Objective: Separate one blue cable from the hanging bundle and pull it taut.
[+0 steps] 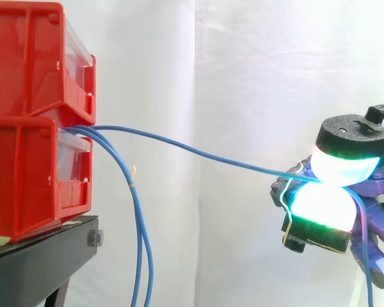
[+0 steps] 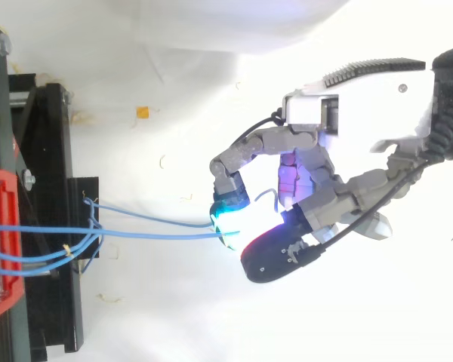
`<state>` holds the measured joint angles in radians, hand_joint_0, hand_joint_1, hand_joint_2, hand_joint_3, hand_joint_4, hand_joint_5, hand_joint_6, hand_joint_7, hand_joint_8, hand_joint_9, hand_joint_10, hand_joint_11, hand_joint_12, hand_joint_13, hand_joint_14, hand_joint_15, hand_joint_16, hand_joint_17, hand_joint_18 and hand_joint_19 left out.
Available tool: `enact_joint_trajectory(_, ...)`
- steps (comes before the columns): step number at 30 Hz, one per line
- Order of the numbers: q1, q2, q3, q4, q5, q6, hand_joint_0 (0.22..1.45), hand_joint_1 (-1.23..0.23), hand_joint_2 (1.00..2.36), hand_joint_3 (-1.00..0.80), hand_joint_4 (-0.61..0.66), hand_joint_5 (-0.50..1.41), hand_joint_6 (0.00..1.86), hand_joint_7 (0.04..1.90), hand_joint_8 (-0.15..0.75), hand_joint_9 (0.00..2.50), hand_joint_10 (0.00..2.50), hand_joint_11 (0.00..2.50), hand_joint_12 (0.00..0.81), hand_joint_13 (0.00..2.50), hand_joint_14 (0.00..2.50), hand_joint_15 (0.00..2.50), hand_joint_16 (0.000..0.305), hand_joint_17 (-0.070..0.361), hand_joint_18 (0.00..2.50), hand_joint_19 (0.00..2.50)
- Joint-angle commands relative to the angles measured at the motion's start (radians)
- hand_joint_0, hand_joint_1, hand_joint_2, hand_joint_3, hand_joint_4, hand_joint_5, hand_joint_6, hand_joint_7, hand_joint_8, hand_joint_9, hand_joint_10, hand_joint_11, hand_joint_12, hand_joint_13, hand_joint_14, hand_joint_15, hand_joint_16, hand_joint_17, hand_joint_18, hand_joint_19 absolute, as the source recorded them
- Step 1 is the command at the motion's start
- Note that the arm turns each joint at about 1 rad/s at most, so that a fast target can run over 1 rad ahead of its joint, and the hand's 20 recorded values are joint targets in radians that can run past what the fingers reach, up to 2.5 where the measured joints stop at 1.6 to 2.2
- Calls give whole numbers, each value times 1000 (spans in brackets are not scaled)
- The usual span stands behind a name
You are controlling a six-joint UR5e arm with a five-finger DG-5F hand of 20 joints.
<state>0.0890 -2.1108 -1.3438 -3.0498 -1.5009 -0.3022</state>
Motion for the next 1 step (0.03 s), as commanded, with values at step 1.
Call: enact_joint_trajectory(1, 2, 0, 0, 3, 1, 0, 742, -727, 1015, -105, 4, 153, 504, 1340, 186, 2145, 28, 732, 307, 1511, 21, 690, 72, 161, 1105, 450)
